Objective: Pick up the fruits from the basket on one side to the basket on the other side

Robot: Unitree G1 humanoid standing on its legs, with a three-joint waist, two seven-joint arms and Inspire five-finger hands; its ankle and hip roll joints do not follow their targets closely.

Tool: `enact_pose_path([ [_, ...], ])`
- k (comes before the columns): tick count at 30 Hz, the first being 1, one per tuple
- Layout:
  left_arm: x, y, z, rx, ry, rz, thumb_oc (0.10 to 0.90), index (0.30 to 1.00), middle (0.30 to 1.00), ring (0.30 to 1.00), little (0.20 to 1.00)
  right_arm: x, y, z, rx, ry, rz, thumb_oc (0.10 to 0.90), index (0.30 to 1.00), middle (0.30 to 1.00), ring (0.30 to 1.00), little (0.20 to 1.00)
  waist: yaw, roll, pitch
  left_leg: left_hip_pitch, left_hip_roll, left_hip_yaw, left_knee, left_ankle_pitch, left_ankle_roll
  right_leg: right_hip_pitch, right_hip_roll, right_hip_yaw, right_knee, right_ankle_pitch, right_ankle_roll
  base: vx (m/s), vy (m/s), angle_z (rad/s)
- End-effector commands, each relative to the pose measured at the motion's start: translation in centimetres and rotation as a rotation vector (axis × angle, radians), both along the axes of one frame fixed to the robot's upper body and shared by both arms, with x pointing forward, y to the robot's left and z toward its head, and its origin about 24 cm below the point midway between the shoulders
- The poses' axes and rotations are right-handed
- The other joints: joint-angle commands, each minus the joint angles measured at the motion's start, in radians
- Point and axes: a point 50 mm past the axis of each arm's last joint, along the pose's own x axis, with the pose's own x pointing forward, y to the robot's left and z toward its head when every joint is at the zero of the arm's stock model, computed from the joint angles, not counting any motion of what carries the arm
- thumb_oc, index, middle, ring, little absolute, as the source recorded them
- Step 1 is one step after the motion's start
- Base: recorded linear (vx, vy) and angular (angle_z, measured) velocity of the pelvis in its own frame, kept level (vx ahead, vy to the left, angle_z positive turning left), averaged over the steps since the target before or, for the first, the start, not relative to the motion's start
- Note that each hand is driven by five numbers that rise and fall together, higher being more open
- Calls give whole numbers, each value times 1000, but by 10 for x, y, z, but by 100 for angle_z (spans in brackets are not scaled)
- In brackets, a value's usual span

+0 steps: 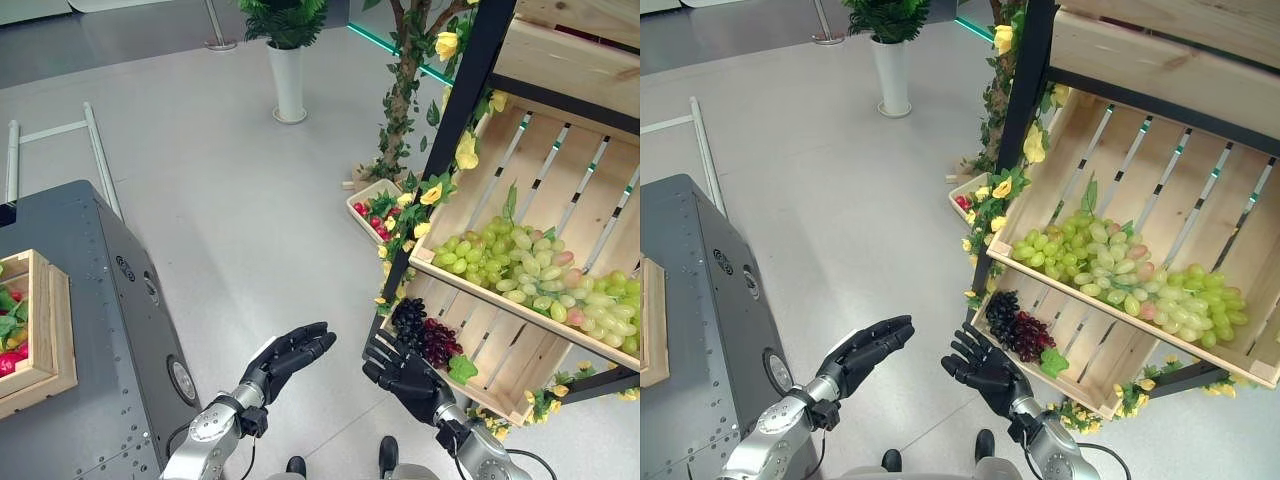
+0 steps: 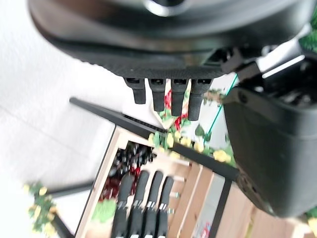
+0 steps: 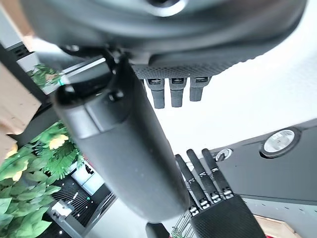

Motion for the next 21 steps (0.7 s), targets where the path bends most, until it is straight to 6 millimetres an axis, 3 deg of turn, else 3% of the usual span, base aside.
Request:
enact_pose_path([
  [1,38,-10,43,15,-265,18,800,900,900,900,900,33,9,33,30,-207,31,800,900,900,900,900,-11,41,-19,-59,-28,-18,8,-16,17,-22,-19,27,157,-99,69,-105,-87,30],
  [7,39,-5,29,67,-170,152,800,900,900,900,900,38,14,29,-61,-176,123,800,900,900,900,900,14,24,-34,-74,-37,-101,8,-1,9,14,38,34,133,-133,23,-95,-270,51],
  [11,33,4,15,105,-89,219,800,900,900,900,900,42,15,27,-106,-123,201,800,900,900,900,900,42,11,-24,-94,3,-131,8,42,-43,48,87,3,110,-149,-16,-72,-425,54],
  [13,30,5,10,86,-60,259,800,900,900,900,900,47,12,25,-141,-95,211,800,900,900,900,900,64,9,-9,-141,47,-137,8,100,-82,71,107,-19,76,-141,-38,-100,-346,59],
  [15,28,3,7,61,-44,268,800,900,900,900,900,47,10,22,-182,-70,203,800,900,900,900,900,78,7,0,-188,60,-130,8,124,-92,85,112,-39,56,-134,-47,-104,-255,82],
  [18,28,-2,7,36,-43,249,800,900,900,900,900,46,9,19,-179,-43,202,800,900,900,900,900,94,2,4,-182,47,-105,27,111,-87,90,100,-72,35,-125,-54,-102,-153,80],
  [21,26,-13,8,3,-32,196,800,900,900,900,900,43,2,15,-172,-2,151,800,900,900,900,900,93,-33,-7,-194,-3,-60,222,1,-64,69,50,-131,31,-92,-57,-106,-42,49],
])
